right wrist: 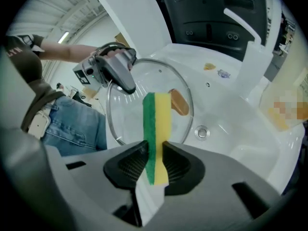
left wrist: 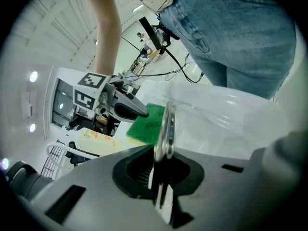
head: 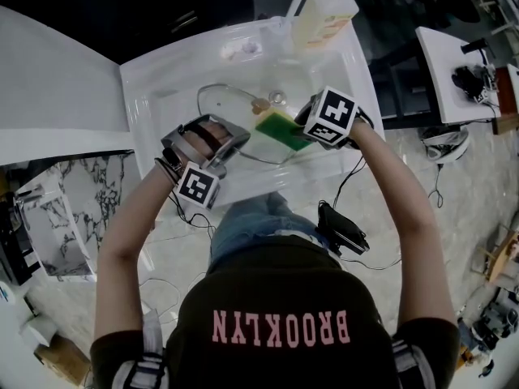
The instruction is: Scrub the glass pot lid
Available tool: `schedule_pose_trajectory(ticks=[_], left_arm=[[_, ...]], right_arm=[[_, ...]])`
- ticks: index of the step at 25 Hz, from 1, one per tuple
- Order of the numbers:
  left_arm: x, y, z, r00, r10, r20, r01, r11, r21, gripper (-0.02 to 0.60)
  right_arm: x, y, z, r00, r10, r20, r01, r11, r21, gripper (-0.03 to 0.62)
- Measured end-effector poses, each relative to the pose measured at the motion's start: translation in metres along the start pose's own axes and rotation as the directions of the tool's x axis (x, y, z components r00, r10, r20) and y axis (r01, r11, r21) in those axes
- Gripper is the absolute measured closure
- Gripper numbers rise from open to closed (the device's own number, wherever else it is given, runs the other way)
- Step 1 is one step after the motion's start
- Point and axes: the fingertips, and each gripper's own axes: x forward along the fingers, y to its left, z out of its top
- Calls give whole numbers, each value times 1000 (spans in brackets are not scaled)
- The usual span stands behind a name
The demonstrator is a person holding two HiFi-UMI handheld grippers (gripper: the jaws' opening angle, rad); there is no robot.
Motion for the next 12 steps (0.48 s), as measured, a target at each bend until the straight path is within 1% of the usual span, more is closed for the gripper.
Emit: schedule_pose_trajectory(ticks=[2, 6, 12], left_arm=[[-1, 1, 0, 1000, 6, 2, -6, 1000, -5, 563], [0, 2, 0, 1000, 14, 10, -14, 1000, -9, 563], [-1, 3, 0, 999, 20, 31, -19, 1000, -15, 563]], right_arm=[[7, -11, -10, 999, -18, -26, 18, 1000, 17, 510], [23, -31, -29, 998, -27, -63, 32, 997, 69, 511], [47, -64, -29, 995, -86, -48, 92, 987, 130, 513]])
